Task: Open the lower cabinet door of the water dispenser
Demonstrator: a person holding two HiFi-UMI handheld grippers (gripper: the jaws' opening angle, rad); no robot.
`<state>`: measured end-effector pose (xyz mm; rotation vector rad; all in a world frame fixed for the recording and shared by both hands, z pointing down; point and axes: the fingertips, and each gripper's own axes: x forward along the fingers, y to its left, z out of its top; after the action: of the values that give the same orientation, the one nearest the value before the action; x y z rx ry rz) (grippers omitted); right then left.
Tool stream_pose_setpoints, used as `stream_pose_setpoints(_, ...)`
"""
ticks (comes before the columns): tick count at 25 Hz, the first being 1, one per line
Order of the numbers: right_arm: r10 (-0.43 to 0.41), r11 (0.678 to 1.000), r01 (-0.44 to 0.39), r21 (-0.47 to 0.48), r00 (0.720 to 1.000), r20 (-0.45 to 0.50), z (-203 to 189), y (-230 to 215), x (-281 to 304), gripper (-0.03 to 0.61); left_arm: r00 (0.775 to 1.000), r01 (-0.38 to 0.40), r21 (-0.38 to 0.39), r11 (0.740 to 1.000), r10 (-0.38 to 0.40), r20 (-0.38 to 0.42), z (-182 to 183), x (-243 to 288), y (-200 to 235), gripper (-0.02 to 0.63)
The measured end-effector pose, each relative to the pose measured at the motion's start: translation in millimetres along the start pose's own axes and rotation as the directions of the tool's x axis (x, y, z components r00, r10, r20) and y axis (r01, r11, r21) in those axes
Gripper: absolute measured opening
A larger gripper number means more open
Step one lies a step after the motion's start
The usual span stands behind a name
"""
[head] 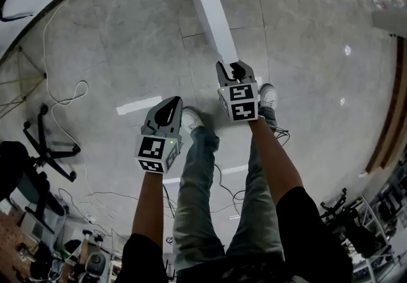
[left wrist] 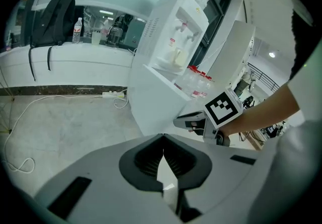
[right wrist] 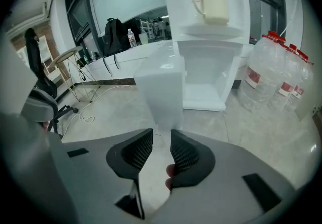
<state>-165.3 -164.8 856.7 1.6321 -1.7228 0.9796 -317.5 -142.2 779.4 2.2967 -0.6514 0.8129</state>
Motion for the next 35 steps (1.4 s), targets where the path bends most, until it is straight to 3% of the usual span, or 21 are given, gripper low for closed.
stream_pose_setpoints(6, 0.092, 0.996, -0.093, -0.016, 0.995, -0.022, -2, 45, 11, 0.130, 1.000, -0.017, -0.019, 1.000, 0.016, -0.009, -12, -19, 9, 0.011)
stream_pose_setpoints(15, 0.173, 0.984, -0.173, -0.031, 0.985, 0.004, 17, 69, -6, 0.150, 0.999, -0.050, -0.037, 0.998, 0.050, -0.003, -9, -37, -6, 0.011)
stream_pose_setpoints(24, 0.216, 0.976, -0.211, -0.058, 0.973, 0.078, 72, 69, -91, 0.095, 0.996, -0.069, -0.052, 0.996, 0.072, 0.059, 54, -67, -55, 0.011)
stream_pose_setpoints(30, 0.189, 0.982, -0.187, -0.030, 0.976, 0.111, 102, 50, -150, 0.015, 0.990, -0.094, -0.039, 0.995, 0.098, 0.102, 105, -88, -88, 0.011)
stream_pose_setpoints(35, 0.191, 0.982, -0.189, -0.026, 0.972, 0.134, 129, 41, -194, 0.015, 0.983, -0.122, -0.063, 0.991, 0.129, 0.133, 138, -107, -110, 0.011)
